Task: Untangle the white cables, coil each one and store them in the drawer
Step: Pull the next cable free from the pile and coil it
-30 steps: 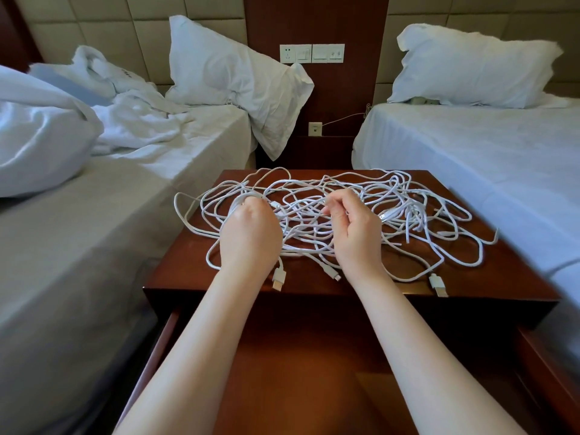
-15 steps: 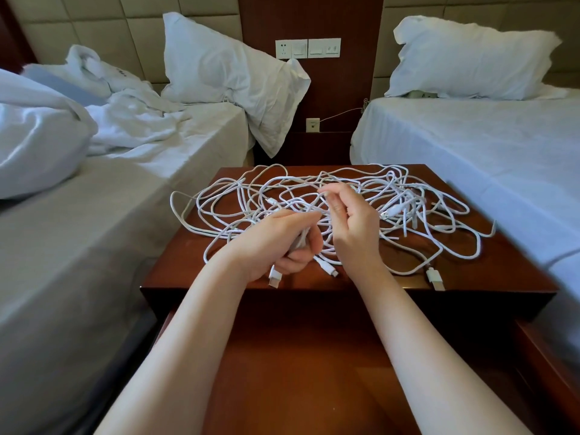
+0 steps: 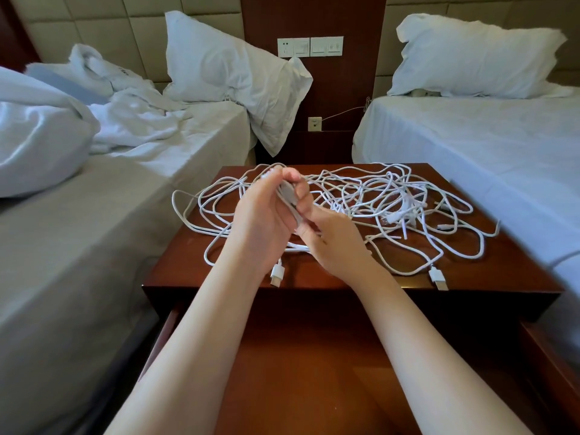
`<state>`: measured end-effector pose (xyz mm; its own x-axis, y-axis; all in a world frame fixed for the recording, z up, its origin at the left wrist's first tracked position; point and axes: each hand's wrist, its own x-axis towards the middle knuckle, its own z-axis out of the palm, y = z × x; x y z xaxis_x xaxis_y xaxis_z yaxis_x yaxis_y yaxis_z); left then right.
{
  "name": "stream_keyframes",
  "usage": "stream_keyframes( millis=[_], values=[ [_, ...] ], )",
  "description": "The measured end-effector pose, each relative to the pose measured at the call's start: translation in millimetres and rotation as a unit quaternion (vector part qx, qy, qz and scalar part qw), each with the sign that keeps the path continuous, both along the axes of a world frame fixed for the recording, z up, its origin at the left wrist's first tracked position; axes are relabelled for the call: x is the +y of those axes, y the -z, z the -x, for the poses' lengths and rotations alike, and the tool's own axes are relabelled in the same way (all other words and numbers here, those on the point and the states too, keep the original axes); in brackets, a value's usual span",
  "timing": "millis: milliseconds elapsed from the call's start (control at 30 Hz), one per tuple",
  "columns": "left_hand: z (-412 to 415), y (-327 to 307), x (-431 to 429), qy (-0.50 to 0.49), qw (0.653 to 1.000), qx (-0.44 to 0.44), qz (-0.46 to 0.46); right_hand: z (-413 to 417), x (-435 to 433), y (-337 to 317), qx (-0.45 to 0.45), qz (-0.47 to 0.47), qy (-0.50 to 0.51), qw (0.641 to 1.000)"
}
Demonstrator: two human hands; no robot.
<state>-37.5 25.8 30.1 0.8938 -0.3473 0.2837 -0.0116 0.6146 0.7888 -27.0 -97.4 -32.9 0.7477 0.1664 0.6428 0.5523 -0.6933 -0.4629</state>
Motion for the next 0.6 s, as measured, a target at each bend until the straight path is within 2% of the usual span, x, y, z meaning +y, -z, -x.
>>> stream_keyframes(
  millis=[133,333,400,500,567,600],
  values=[
    [-10.0,-6.3,12.7,-0.199,0.977,-0.081,-0.015,-3.7,-2.1,4.5,0.040,0.022,0.023,0.999],
    [-15.0,1.7,26.2,-0.397,0.917,-0.037,-0.020,-5.9,-3.5,7.5,0.044,0.042,0.017,0.998],
    [-19.2,10.5,28.1,-0.456,0.880,-0.063,-0.116,-5.2,-3.3,6.1,0.031,0.047,0.012,0.998],
    [-19.7,20.8,24.6,-0.518,0.780,-0.147,-0.320,-3.7,-0.9,4.6,-0.035,0.026,0.022,0.999],
    [-17.5,22.1,21.2,-0.520,0.715,-0.194,-0.425,-2.1,-0.1,3.8,-0.087,0.003,0.037,0.996],
    [-16.2,21.9,19.1,-0.503,0.693,-0.210,-0.471,-1.1,0.1,3.3,-0.106,-0.007,0.043,0.993]
  ],
)
